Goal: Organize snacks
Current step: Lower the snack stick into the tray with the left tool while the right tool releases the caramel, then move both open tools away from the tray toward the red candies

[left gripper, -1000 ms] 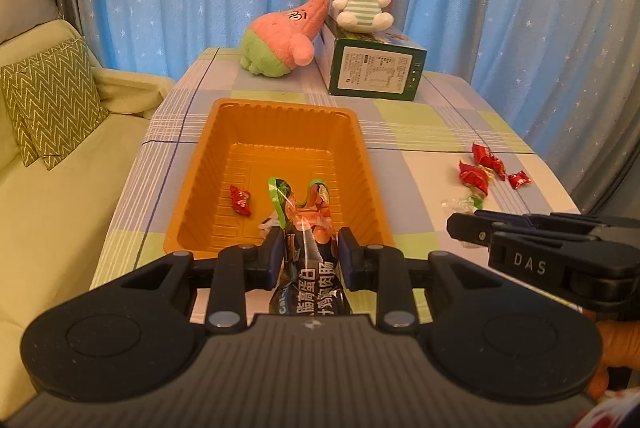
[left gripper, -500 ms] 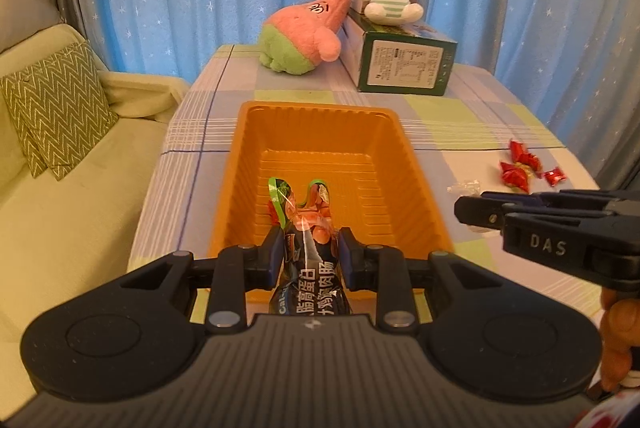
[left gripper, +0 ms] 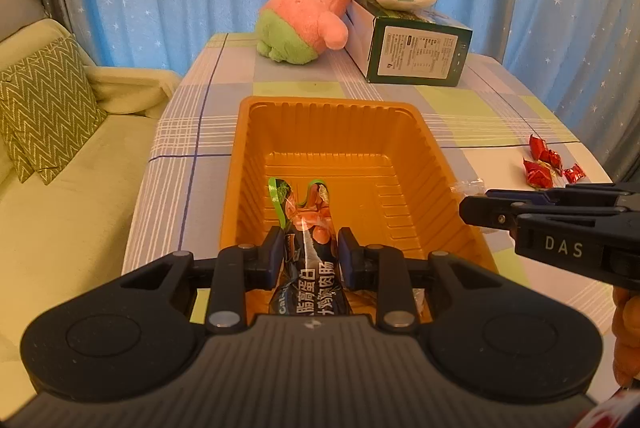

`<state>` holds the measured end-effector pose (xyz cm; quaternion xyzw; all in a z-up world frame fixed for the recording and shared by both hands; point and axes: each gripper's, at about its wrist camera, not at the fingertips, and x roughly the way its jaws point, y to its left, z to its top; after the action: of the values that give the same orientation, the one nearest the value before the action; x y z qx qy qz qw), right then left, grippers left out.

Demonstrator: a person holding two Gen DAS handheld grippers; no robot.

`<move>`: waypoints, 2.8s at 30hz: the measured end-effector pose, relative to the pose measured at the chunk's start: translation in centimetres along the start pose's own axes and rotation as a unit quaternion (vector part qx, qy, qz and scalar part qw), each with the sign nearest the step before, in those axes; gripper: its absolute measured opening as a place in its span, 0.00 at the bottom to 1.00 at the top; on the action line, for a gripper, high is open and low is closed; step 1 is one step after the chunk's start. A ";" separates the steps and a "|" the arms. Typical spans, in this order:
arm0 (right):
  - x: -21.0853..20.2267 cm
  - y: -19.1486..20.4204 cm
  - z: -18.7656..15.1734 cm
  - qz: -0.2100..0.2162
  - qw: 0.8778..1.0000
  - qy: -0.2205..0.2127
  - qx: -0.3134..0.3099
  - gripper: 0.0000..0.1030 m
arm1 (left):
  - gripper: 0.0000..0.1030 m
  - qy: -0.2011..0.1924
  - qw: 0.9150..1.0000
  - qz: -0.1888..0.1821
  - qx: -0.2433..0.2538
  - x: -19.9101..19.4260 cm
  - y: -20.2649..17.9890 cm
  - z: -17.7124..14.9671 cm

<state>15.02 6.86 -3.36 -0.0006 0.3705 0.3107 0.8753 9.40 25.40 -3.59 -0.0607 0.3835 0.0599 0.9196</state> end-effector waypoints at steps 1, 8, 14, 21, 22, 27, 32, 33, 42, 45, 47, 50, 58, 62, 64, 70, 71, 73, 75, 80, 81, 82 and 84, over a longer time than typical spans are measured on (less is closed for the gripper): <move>0.2 0.0 0.0 0.000 1.000 0.001 -0.001 0.21 | 0.25 0.001 1.000 -0.002 -0.001 0.3 0.1 0.0; 1.5 0.0 0.1 0.002 1.000 0.008 0.000 0.21 | 0.25 0.011 1.000 -0.009 0.003 2.2 0.2 -0.1; 1.9 -0.1 0.1 0.002 1.000 0.010 0.000 0.21 | 0.28 0.007 1.000 -0.003 -0.014 2.5 1.0 -0.1; 1.8 -0.1 0.0 0.002 1.000 0.013 0.002 0.21 | 0.28 -0.002 1.000 0.001 -0.021 0.8 1.3 -0.4; 1.8 -0.1 -0.1 0.003 1.000 0.013 0.002 0.21 | 0.29 -0.003 1.000 0.000 -0.022 0.6 1.2 -0.4; 1.7 0.0 0.0 0.007 1.000 0.013 0.006 0.21 | 0.30 -0.010 1.000 -0.002 -0.026 -0.2 1.2 -0.6; 1.9 0.0 0.2 0.014 1.000 0.013 0.012 0.21 | 0.31 -0.012 0.999 0.002 -0.032 -0.5 1.4 -0.8; 2.0 0.1 0.2 0.017 1.000 0.014 0.015 0.21 | 0.31 -0.012 0.999 0.002 -0.033 -0.6 1.5 -0.8; 1.4 -0.7 0.3 0.035 0.999 0.004 0.039 0.33 | 0.38 -0.016 0.999 0.006 -0.045 -1.9 1.6 -1.4; 0.2 -2.0 -0.3 0.024 0.998 0.007 0.062 0.35 | 0.44 -0.022 0.998 0.006 -0.053 -2.9 1.3 -1.8; -0.9 -2.9 -1.0 0.014 0.997 0.010 0.076 0.36 | 0.44 -0.023 0.998 0.005 -0.055 -3.6 0.9 -2.0; -2.9 -3.9 -2.1 0.001 0.996 0.011 0.091 0.36 | 0.47 -0.027 0.998 0.004 -0.056 -4.9 0.0 -2.4; -8.7 -5.5 -3.9 -0.027 0.994 -0.003 0.109 0.37 | 0.57 -0.036 0.998 -0.004 -0.058 -8.7 -3.0 -3.7; -11.4 -5.7 -4.6 -0.037 0.994 -0.012 0.105 0.43 | 0.65 -0.040 0.998 -0.009 -0.054 -10.3 -4.7 -4.2; -12.6 -5.7 -4.9 -0.042 0.994 -0.014 0.101 0.52 | 0.68 -0.044 0.998 -0.012 -0.051 -11.1 -5.6 -4.4; -15.6 -6.1 -5.7 -0.057 0.994 -0.024 0.086 0.57 | 0.74 -0.050 0.998 -0.026 -0.040 -12.8 -8.3 -4.7; -16.0 -6.2 -5.8 -0.060 0.994 -0.025 0.086 0.57 | 0.74 -0.051 0.998 -0.028 -0.039 -13.0 -8.7 -4.7; -16.9 -6.7 -6.2 -0.066 0.994 -0.028 0.088 0.58 | 0.75 -0.052 0.997 -0.033 -0.035 -13.4 -9.5 -4.8; -17.5 -7.2 -6.5 -0.071 0.993 -0.030 0.093 0.58 | 0.75 -0.052 0.998 -0.038 -0.030 -13.6 -10.2 -4.8; -19.2 -8.6 -7.2 -0.085 0.990 -0.034 0.103 0.60 | 0.79 -0.052 0.997 -0.047 -0.016 -13.9 -12.2 -4.7; -19.4 -8.9 -7.4 -0.088 0.990 -0.033 0.106 0.61 | 0.79 -0.052 0.997 -0.049 -0.013 -13.9 -12.6 -4.7; -19.7 -9.2 -7.5 -0.092 0.989 -0.033 0.108 0.62 | 0.81 -0.052 0.997 -0.052 -0.011 -14.0 -13.0 -4.6; -20.1 -9.8 -7.7 -0.098 0.988 -0.034 0.113 0.64 | 0.82 -0.052 0.997 -0.056 -0.006 -14.0 -13.7 -4.5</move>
<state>4.60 -13.76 1.86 0.0723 0.3714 0.1793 0.9081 -1.33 10.29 4.14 -0.0845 0.3304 0.0140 0.9399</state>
